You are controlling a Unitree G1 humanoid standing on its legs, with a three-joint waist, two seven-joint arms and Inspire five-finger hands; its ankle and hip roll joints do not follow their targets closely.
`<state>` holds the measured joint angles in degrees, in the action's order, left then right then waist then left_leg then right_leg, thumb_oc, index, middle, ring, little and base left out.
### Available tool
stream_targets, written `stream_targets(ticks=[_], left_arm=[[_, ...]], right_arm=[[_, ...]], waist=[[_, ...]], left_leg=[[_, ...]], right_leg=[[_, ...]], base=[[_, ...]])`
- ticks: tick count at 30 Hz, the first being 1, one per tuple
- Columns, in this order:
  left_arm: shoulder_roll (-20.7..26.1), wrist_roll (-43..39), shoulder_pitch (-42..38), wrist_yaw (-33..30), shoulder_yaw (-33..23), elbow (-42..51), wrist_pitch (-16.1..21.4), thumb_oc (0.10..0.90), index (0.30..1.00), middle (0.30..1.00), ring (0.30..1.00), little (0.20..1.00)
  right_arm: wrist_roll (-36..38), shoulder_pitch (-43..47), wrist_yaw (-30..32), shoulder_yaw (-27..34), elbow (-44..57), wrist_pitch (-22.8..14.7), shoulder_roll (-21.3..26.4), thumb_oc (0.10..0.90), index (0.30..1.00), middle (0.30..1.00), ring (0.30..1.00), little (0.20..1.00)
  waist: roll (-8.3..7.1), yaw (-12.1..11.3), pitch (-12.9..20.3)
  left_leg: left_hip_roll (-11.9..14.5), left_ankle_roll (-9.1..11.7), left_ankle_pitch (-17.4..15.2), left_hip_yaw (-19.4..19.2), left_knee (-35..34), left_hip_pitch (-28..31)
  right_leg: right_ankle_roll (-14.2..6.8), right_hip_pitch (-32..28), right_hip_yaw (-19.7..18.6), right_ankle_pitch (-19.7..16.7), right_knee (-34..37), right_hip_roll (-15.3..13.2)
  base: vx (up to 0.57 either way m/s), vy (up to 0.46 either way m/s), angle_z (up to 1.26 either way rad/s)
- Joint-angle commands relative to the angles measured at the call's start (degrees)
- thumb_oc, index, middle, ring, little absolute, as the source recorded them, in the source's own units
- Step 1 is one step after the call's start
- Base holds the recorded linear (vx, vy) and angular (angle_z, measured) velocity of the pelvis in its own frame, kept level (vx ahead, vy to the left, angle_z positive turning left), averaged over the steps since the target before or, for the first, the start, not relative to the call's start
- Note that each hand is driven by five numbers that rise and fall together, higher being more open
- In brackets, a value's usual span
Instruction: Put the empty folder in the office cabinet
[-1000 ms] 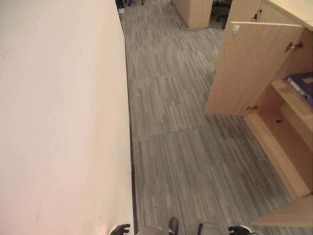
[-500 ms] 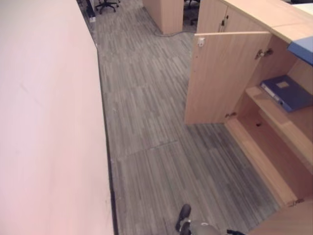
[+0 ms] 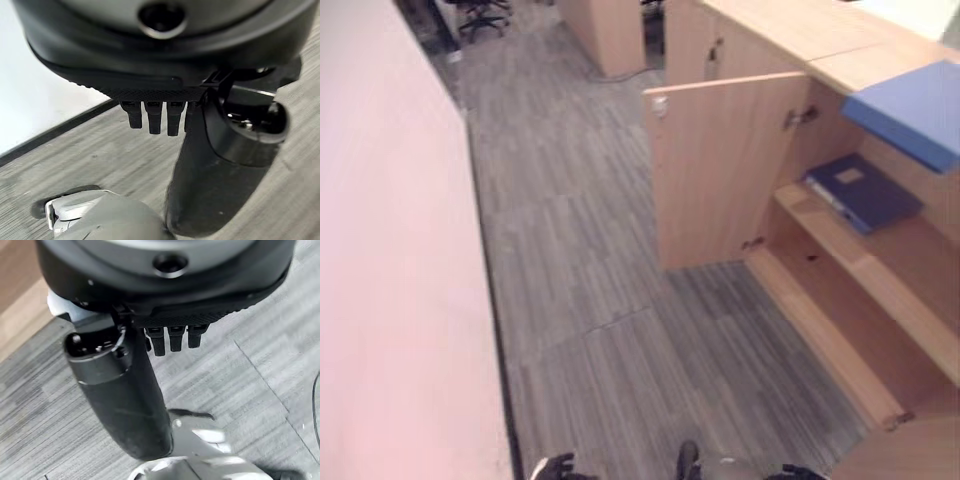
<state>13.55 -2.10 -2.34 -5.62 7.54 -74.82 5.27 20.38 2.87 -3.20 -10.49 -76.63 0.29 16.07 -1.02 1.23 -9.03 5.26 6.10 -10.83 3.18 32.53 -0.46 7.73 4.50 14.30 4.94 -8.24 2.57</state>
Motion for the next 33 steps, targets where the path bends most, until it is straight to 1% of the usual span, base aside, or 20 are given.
stream_targets(ticks=[1, 2, 3, 4, 7, 8, 10, 11, 13, 14, 15, 16, 18, 21, 23, 26, 27, 29, 30, 33], left_arm=[[0.3, -1.1, 2.3, 0.4, 2.5, -1.7, -1.2, 0.800, 0.900, 0.900, 0.900, 0.900], [0.4, -1.8, 2.7, 0.7, 2.0, -2.3, -1.4, 0.800, 0.900, 0.900, 0.900, 0.900], [0.4, -1.8, 2.7, 0.7, 2.0, -2.3, -1.4, 0.800, 0.900, 0.900, 0.900, 0.900], [0.4, -2.5, 2.7, 1.1, 2.1, -2.6, -1.1, 0.800, 0.900, 0.900, 0.900, 0.900], [0.3, -2.7, 2.5, 1.3, 2.4, -2.7, -1.1, 0.800, 0.900, 0.900, 0.900, 0.900], [0.2, -2.8, 2.7, 1.4, 2.5, -3.0, -1.1, 0.800, 0.900, 0.900, 0.900, 0.900], [0.1, -2.8, 2.7, 1.5, 2.5, -3.2, -1.1, 0.800, 0.900, 0.900, 0.900, 0.900], [-0.2, -3.1, 3.2, 2.0, 2.3, -3.9, -1.1, 0.800, 0.900, 0.900, 0.900, 0.900], [-0.3, -3.3, 3.4, 2.3, 2.2, -4.2, -1.1, 0.800, 0.900, 0.900, 0.900, 0.900], [-0.2, -3.3, 3.7, 3.0, 1.9, -4.9, -1.3, 0.800, 0.900, 0.900, 0.900, 0.900], [-0.2, -3.3, 3.7, 3.0, 1.9, -4.9, -1.3, 0.800, 0.900, 0.900, 0.900, 0.900], [0.1, -2.7, 4.1, 3.6, 1.8, -5.7, -1.6, 0.800, 0.900, 0.900, 0.900, 0.900], [0.4, -2.0, 4.0, 3.9, 2.1, -5.9, -1.6, 0.800, 0.900, 0.900, 0.900, 0.900], [0.4, -1.8, 4.1, 3.9, 2.4, -6.0, -1.7, 0.800, 0.900, 0.900, 0.900, 0.900], [0.8, -1.1, 4.0, 4.0, 2.9, -6.1, -1.7, 0.800, 0.900, 0.900, 0.900, 0.900], [1.4, -0.4, 4.0, 3.6, 2.7, -6.0, -1.7, 0.800, 0.900, 0.900, 0.900, 0.900], [2.3, 0.3, 3.7, 3.0, 2.0, -5.5, -1.9, 0.800, 0.900, 0.900, 0.900, 0.900], [2.3, 0.3, 3.7, 3.0, 2.0, -5.5, -1.9, 0.800, 0.900, 0.900, 0.900, 0.900], [3.1, 0.9, 3.4, 2.6, 2.0, -5.0, -2.1, 0.800, 0.900, 0.900, 0.900, 0.900], [3.0, 1.9, 3.1, 2.6, 2.7, -4.8, -2.2, 0.800, 0.900, 0.900, 0.900, 0.900]], right_arm=[[-2.0, 0.3, 0.5, 1.2, -1.7, -0.3, 1.6, 0.800, 0.900, 0.900, 0.900, 0.900], [-2.7, 0.1, 0.4, 1.2, -1.8, -0.2, 2.0, 0.800, 0.900, 0.900, 0.900, 0.900], [-2.7, 0.1, 0.4, 1.2, -1.8, -0.2, 2.0, 0.800, 0.900, 0.900, 0.900, 0.900], [-2.9, 0.1, 0.2, 0.8, -1.4, -0.5, 2.1, 0.800, 0.900, 0.900, 0.900, 0.900], [-3.2, 0.2, 0.2, 0.4, -1.0, -0.8, 2.3, 0.800, 0.900, 0.900, 0.900, 0.900], [-3.8, 0.0, 0.3, 0.0, -0.7, -0.9, 2.3, 0.800, 0.900, 0.900, 0.900, 0.900], [-3.9, -0.1, 0.3, -0.1, -0.8, -1.0, 2.3, 0.800, 0.900, 0.900, 0.900, 0.900], [-4.9, -0.6, 0.0, -0.5, -1.1, -1.0, 2.1, 0.800, 0.900, 0.900, 0.900, 0.900], [-5.6, -0.8, -0.2, -0.8, -1.3, -0.7, 2.1, 0.800, 0.900, 0.900, 0.900, 0.900], [-7.1, -0.8, -1.0, -1.7, -1.8, -0.4, 1.9, 0.800, 0.900, 0.900, 0.900, 0.900], [-7.1, -0.8, -1.0, -1.7, -1.8, -0.4, 1.9, 0.800, 0.900, 0.900, 0.900, 0.900], [-9.7, -0.9, -2.2, -3.2, -2.0, 0.0, 1.7, 0.800, 0.900, 0.900, 0.900, 0.900], [-10.0, -1.0, -2.4, -3.2, -2.7, 0.3, 2.0, 0.800, 0.900, 0.900, 0.900, 0.900], [-8.9, -1.1, -2.3, -2.5, -2.7, 0.3, 2.1, 0.800, 0.900, 0.900, 0.900, 0.900], [-4.4, -0.6, -1.8, 0.3, -2.3, 0.0, 2.8, 0.800, 0.900, 0.900, 0.900, 0.900], [-3.6, 0.1, -1.5, 1.0, -2.4, -0.2, 3.4, 0.800, 0.900, 0.900, 0.900, 0.900], [-3.7, 1.1, -1.4, 1.1, -2.7, 0.1, 3.6, 0.800, 0.900, 0.900, 0.900, 0.900], [-3.7, 1.1, -1.4, 1.1, -2.7, 0.1, 3.6, 0.800, 0.900, 0.900, 0.900, 0.900], [-4.4, 1.5, -1.8, 0.4, -2.1, 0.3, 3.6, 0.800, 0.900, 0.900, 0.900, 0.900], [-4.2, 1.7, -1.9, 0.7, -1.1, 0.2, 3.7, 0.800, 0.900, 0.900, 0.900, 0.900]], waist=[[-0.92, -1.2, -0.6], [-2.50, -1.8, -0.8], [-2.49, -1.9, -0.9], [-2.27, -2.3, -1.2], [-1.41, -3.1, -1.6], [-0.66, -3.9, -2.0], [-0.41, -4.1, -2.2], [0.14, -4.6, -2.5], [0.25, -4.7, -2.5], [0.53, -5.0, -2.6], [0.46, -5.0, -2.7], [1.07, -5.1, -2.2], [1.34, -4.9, -1.5], [1.30, -4.6, -1.2], [1.81, -3.6, -0.3], [1.75, -3.7, 0.8], [1.59, -5.0, 2.3], [1.55, -5.1, 2.5], [1.27, -5.5, 3.1], [1.61, -5.2, 3.0]], left_leg=[[-2.7, -6.5, 7.5, -5.4, -6.6, -1.4], [-3.5, -7.3, 5.4, -4.7, -10.4, -6.2], [-3.5, -7.3, 5.4, -4.7, -10.4, -6.2], [-4.2, -6.2, 8.2, -3.3, -16.3, -8.6], [-4.9, -5.1, 13.5, -1.0, -23.1, -10.4], [-6.5, -5.1, 15.6, 1.8, -29.4, -13.7], [-7.2, -5.1, 16.2, 3.2, -31.8, -14.5], [-9.9, -5.2, 17.1, 6.8, -36.5, -16.7], [-10.7, -5.3, 17.2, 7.9, -37.1, -17.3], [-12.1, -5.4, 17.6, 11.6, -37.1, -17.9], [-12.1, -5.5, 17.6, 11.5, -37.1, -17.8], [-12.4, -5.2, 18.8, 16.3, -37.3, -15.9], [-12.5, -4.7, 20.1, 18.1, -36.5, -14.7], [-12.1, -4.7, 20.3, 17.1, -35.9, -14.4], [-10.9, -5.8, 20.9, 13.1, -32.8, -14.0], [-11.0, -6.7, 19.8, 10.8, -30.1, -14.3], [-12.0, -8.2, 17.7, 8.8, -27.5, -15.1], [-12.0, -8.2, 17.6, 8.7, -27.4, -15.3], [-13.5, -9.2, 14.5, 6.8, -24.1, -16.0], [-14.3, -10.1, 12.4, 6.1, -22.8, -15.7]], right_leg=[[-6.0, 0.0, -1.4, 1.3, 0.6, -3.9], [-6.1, -2.6, -3.7, 1.2, 2.0, -4.1], [-6.1, -2.6, -3.7, 1.3, 2.0, -4.1], [-6.3, -4.2, -5.5, 1.5, 2.3, -3.6], [-6.2, -6.2, -7.2, 1.8, 2.5, -2.4], [-6.2, -7.7, -9.9, 2.5, 2.3, -1.0], [-6.2, -8.3, -10.9, 2.6, 2.2, -0.4], [-6.1, -9.7, -14.7, 2.5, 2.4, 1.3], [-6.0, -9.9, -16.4, 2.4, 2.4, 1.9], [-5.7, -10.6, -19.9, 2.0, 3.0, 3.4], [-5.7, -10.7, -20.0, 2.0, 3.0, 3.3], [-5.9, -11.1, -23.6, 2.1, 3.7, 4.6], [-6.3, -11.8, -26.0, 2.1, 5.1, 4.4], [-6.7, -12.1, -26.7, 2.1, 5.4, 3.9], [-7.5, -13.3, -31.1, 2.5, 6.4, 2.8], [-8.6, -13.7, -33.2, 3.0, 6.6, 1.3], [-9.9, -13.6, -34.0, 4.1, 4.2, -1.0], [-9.9, -13.4, -34.1, 4.1, 4.1, -1.0], [-11.5, -12.3, -32.7, 4.1, 0.0, -3.8], [-12.2, -10.5, -31.9, 3.8, -4.8, -5.3]], base=[[0.15, -0.115, -0.23], [0.11, -0.081, -0.15], [0.17, -0.078, -0.36], [0.06, 0.002, -0.52], [0.13, -0.004, -0.63], [0.22, -0.004, -0.31], [0.20, -0.003, -0.66], [0.24, 0.008, -1.01], [0.22, 0.008, -0.93], [0.14, 0.002, -1.25], [0.28, 0.033, -1.80], [0.15, 0.031, -1.53], [0.25, 0.081, -1.66], [0.22, 0.121, -1.00], [0.31, 0.270, -1.04], [0.25, 0.232, -1.13], [0.26, 0.209, -0.79], [0.26, 0.195, -0.74], [0.25, 0.179, -0.45], [0.23, 0.201, 0.02]])
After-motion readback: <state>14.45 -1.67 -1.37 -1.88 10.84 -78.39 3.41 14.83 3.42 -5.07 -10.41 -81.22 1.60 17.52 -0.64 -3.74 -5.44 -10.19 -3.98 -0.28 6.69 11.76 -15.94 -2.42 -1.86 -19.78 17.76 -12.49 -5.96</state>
